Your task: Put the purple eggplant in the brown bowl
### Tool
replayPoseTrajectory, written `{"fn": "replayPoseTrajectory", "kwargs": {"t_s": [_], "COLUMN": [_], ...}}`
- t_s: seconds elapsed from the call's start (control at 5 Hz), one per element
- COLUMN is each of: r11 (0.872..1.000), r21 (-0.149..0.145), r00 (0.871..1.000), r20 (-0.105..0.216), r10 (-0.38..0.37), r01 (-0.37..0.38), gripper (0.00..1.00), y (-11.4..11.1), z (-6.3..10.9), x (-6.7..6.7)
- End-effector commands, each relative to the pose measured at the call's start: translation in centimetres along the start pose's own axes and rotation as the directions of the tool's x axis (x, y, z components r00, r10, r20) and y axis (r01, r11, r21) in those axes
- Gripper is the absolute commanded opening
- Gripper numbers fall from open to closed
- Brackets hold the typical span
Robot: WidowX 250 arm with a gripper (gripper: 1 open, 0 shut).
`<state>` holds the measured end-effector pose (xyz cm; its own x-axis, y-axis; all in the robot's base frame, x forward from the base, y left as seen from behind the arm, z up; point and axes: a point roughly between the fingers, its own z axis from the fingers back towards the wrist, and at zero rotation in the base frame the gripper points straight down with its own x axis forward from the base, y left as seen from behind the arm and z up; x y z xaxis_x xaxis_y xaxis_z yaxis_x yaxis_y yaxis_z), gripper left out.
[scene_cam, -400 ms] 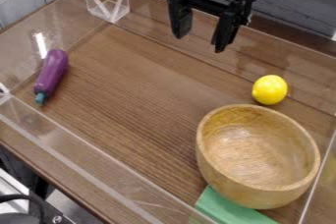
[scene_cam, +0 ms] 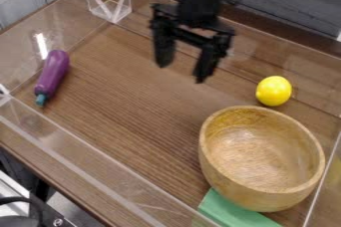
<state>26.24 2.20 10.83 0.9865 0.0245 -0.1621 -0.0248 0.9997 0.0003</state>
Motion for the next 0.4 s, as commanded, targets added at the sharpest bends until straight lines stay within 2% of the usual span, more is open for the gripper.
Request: {"fn": "replayPoseTrajectory", "kwargs": {"t_s": [0.0, 0.2], "r11": [1.0, 0.999], "r21": [0.004, 0.009], "r00": [0.996, 0.994], "r20": [0.086, 0.101], "r10": [0.007, 0.03], "r01": [-0.007, -0.031], "gripper": [1.0, 1.0], "y": [3.8, 7.4], "z": [1.9, 2.1], "x": [-1.7, -3.5]}}
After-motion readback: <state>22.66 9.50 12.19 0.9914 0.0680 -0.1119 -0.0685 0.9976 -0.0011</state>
